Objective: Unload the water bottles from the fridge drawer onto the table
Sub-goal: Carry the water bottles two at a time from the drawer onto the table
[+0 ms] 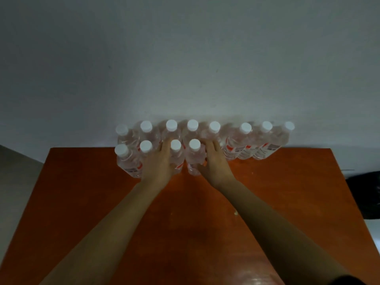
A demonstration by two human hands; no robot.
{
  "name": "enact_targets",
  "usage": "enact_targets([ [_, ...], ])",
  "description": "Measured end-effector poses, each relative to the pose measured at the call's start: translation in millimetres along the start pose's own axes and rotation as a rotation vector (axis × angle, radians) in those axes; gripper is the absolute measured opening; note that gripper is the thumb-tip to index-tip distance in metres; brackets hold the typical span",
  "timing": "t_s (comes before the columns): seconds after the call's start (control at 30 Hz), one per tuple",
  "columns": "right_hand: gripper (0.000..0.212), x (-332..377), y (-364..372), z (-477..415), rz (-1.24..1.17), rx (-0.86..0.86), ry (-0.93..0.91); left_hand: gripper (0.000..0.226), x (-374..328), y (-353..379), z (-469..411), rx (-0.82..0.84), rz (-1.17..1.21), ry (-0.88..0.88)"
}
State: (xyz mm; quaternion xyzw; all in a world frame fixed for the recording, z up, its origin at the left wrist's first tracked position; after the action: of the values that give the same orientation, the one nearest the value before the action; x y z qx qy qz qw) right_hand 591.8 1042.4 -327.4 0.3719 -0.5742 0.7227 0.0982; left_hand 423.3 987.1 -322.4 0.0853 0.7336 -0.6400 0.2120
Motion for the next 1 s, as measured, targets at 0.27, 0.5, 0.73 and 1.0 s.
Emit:
enact_targets([
  [0.27,0.087,-4,-22,19,-0.035,0.077,-0.013,0.069,-10,-15,11,-0.004,0.102,-0.006],
  [0.5,0.058,-5,-118,66,0.099,-0.247,-0.170,0.058,-80,-77,37,-0.125,-0.107,0.060],
  [0.73,0.066,-41,-248,163,0.497,-0.612,-0.124,0.071,-227,-113,59,-0.336,-0.354,0.271],
  [1.0,0.080,-143,-359,342,0.694,-0.816,0.214,0.079,-434,-56,113,-0.368,-0.189,0.608],
])
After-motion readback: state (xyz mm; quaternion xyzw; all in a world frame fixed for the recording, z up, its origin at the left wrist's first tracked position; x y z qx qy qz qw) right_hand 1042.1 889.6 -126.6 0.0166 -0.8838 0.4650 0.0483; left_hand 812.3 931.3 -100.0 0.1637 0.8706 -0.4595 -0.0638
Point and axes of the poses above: each hand's wrist, its own z-axis away from the middle knuckle, its own y-axis out of the palm, x = y × z, the point moved 2 cm from there along -z, towards the middle knuckle, and after that the axes turned 2 degrees about y, right-handed, at the moved point
